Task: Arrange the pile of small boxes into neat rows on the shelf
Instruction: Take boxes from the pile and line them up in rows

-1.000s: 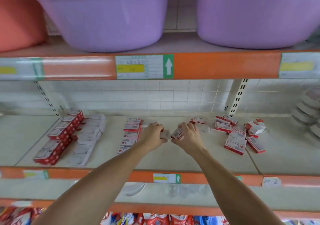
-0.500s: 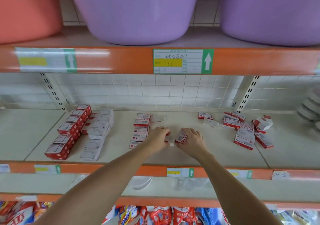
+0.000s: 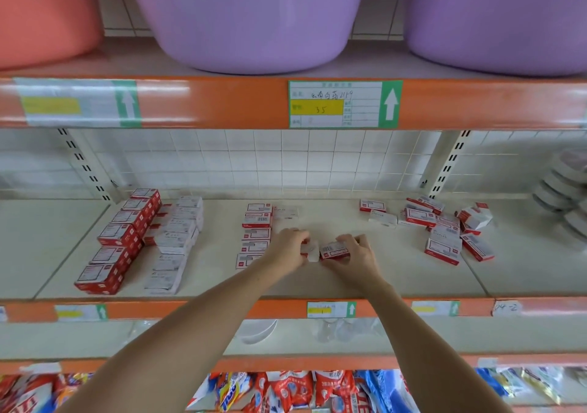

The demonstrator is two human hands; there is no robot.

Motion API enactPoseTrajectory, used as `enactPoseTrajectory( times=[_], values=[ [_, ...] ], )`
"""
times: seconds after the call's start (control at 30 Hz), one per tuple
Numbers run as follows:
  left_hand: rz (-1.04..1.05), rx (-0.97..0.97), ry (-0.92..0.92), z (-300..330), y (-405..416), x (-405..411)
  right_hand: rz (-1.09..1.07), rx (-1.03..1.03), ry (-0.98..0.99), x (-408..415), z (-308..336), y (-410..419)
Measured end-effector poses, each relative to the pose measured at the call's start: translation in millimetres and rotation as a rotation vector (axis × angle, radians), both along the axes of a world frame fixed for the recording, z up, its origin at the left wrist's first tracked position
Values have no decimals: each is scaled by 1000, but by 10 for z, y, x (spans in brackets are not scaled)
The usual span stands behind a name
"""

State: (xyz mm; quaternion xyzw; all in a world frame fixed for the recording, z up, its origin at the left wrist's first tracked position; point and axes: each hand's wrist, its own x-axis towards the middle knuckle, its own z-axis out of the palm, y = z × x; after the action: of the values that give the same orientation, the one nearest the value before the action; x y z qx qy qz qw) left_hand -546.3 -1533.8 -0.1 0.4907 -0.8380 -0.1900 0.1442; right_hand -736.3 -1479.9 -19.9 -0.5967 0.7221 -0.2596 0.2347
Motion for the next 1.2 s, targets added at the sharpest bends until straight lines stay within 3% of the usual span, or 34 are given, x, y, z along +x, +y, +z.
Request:
enactPoseTrajectory(
  times=[0.23, 0.5, 0.67, 0.77, 1.0, 1.2],
  values=[
    [5, -2, 16, -3, 1, -10, -31, -34, 6, -15, -39, -41],
    [13, -5, -32, 46, 15, -30, 46, -25, 162, 9, -27, -69],
    [7, 3, -60, 79, 29, -36, -58, 92, 337, 76, 140, -43],
    [5, 1, -66, 84, 28, -33, -86, 148, 323, 129, 210, -37],
    [-6, -11, -80, 77, 63, -7, 143, 147, 94, -18, 252, -41],
    [-4, -36, -93, 55, 68, -3, 265, 255, 259, -39, 329, -42]
  ],
)
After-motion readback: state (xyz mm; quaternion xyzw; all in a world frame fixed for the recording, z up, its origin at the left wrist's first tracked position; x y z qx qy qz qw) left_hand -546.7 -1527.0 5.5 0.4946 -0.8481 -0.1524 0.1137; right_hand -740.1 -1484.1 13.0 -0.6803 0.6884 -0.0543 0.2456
